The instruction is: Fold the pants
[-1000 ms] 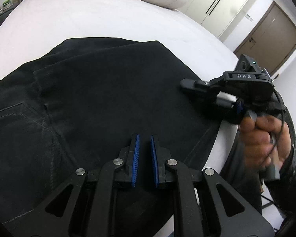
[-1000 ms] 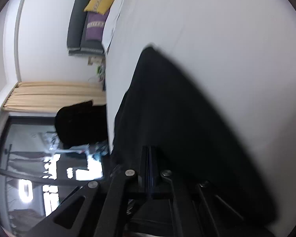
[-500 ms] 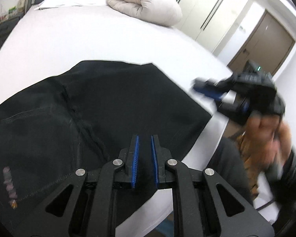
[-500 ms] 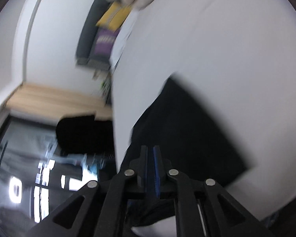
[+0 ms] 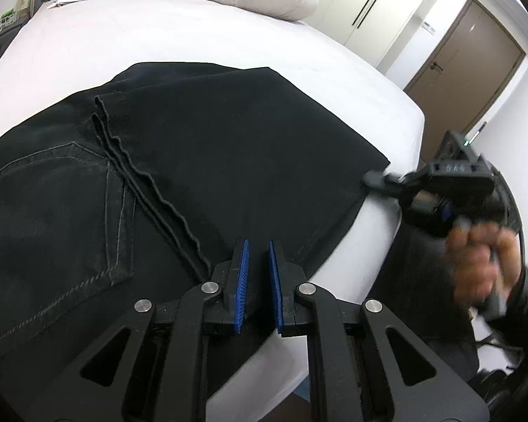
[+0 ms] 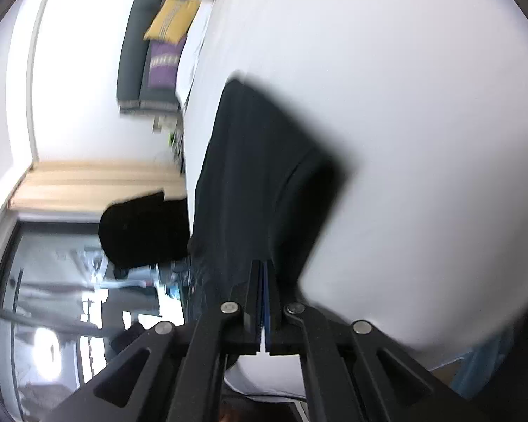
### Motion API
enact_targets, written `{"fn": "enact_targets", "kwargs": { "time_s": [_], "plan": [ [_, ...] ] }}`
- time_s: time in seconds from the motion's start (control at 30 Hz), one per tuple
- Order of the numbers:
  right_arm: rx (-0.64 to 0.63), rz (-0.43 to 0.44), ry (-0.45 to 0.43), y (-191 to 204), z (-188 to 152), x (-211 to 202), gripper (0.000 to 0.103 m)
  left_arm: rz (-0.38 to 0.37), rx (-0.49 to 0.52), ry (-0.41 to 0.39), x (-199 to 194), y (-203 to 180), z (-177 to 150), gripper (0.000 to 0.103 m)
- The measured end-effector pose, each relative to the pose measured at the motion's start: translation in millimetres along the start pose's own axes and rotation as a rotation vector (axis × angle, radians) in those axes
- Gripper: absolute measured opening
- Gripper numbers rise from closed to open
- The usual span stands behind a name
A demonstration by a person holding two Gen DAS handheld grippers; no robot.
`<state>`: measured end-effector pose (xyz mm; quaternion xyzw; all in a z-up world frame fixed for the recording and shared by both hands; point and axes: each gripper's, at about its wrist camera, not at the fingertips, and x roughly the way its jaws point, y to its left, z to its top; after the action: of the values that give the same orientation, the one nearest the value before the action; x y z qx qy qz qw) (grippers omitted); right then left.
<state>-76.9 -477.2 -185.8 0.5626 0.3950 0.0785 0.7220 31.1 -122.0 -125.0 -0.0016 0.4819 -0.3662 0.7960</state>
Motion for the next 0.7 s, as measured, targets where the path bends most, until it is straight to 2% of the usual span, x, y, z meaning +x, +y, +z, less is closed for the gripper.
{"fn": "enact_targets", "kwargs": {
  "time_s": [0.07,0.13,0.2,0.23,0.3,0.33,0.43,0.53,0.6,0.63,0.67,0.7],
  "plan": [
    [-0.089,-0.055,-0.007,13.7,13.1,-28.5,0.008,0.006,0.005,0.001,4.5,1.3,10.3,0.011],
    [-0.187,-0.017,0.041,37.9,30.8,-38.0,0.008,0.007,0.007,0.004,2.2,1.4,12.2,0.011],
    [-0.306,0.032,0.188,68.9,48.8,-23.5,0.011,0.005,0.008,0.007,5.9,3.4,14.3,0.011],
    [-0.374,0.064,0.307,88.3,55.3,-4.8,0.021,0.003,0.008,0.008,2.5,2.5,13.7,0.011],
    [-0.456,0.094,0.396,108.0,63.6,20.8,0.036,-0.007,0.004,0.012,7.5,4.9,16.3,0.011],
    [-0.48,0.106,0.465,113.7,73.5,42.9,0.038,-0.015,-0.001,0.013,6.0,5.7,18.0,0.011],
    [-0.469,0.088,0.546,118.3,108.1,90.1,0.038,-0.032,-0.011,0.018,9.5,11.6,19.4,0.011],
    [-0.425,0.128,0.591,115.1,144.7,124.9,0.038,-0.049,-0.016,0.029,10.1,12.6,13.9,0.011],
    [-0.385,0.069,0.62,96.4,164.0,149.2,0.038,-0.062,-0.025,0.036,12.2,15.4,15.2,0.011],
    [-0.347,0.048,0.639,78.6,170.8,151.6,0.034,-0.068,-0.028,0.038,12.7,16.7,15.9,0.011],
    [-0.322,0.055,0.643,66.5,172.7,151.7,0.025,-0.074,-0.03,0.039,15.8,18.6,14.2,0.011],
    [-0.314,0.058,0.637,56.6,169.4,146.8,0.006,-0.08,-0.03,0.038,16.6,20.0,13.9,0.011]
  ]
}}
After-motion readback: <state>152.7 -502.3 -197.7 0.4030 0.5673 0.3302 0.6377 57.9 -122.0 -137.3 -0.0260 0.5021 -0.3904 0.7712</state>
